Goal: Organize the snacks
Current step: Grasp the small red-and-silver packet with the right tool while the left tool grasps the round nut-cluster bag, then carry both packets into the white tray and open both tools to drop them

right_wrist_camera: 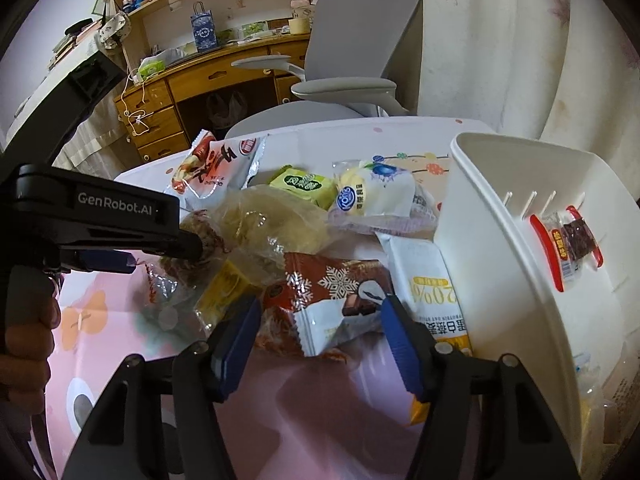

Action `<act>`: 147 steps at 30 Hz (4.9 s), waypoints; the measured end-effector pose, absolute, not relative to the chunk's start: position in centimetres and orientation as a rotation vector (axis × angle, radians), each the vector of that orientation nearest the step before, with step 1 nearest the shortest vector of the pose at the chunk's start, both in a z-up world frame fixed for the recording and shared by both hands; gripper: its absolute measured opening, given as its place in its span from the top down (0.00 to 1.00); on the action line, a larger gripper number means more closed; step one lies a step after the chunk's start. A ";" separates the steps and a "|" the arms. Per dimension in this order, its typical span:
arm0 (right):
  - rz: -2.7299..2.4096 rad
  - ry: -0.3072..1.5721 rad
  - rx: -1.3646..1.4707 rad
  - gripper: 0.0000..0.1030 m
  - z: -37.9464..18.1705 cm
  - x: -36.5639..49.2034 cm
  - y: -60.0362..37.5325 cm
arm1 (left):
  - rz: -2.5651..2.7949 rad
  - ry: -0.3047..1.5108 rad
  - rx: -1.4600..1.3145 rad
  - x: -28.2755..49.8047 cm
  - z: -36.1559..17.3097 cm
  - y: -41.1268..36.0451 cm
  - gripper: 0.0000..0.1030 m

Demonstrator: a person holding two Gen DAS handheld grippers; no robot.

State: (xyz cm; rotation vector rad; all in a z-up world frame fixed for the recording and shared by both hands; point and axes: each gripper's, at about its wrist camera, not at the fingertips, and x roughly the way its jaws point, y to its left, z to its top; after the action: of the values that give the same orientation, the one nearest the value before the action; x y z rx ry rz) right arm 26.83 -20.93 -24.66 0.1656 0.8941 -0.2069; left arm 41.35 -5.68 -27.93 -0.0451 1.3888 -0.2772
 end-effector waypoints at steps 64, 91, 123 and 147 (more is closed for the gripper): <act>-0.110 0.946 0.217 0.86 -19.7 21.1 -21.3 | -0.365 1.259 0.045 41.8 -26.5 -6.2 0.39; -0.192 0.973 0.200 0.86 -19.0 19.0 -21.1 | -0.327 1.214 0.088 42.1 -28.0 -7.0 0.58; -0.249 0.844 0.222 0.86 -12.4 4.3 -18.0 | -0.552 1.291 0.133 18.6 -19.6 -2.4 0.58; -0.184 0.817 0.152 0.86 -8.8 3.5 -32.3 | -0.729 1.103 0.084 13.3 -11.6 -15.5 0.58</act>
State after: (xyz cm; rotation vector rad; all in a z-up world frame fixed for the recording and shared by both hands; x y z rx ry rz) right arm 3.48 -32.28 -8.75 0.1519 0.8173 -0.1841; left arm 13.29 -15.46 -11.56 0.0839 1.1030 -0.7294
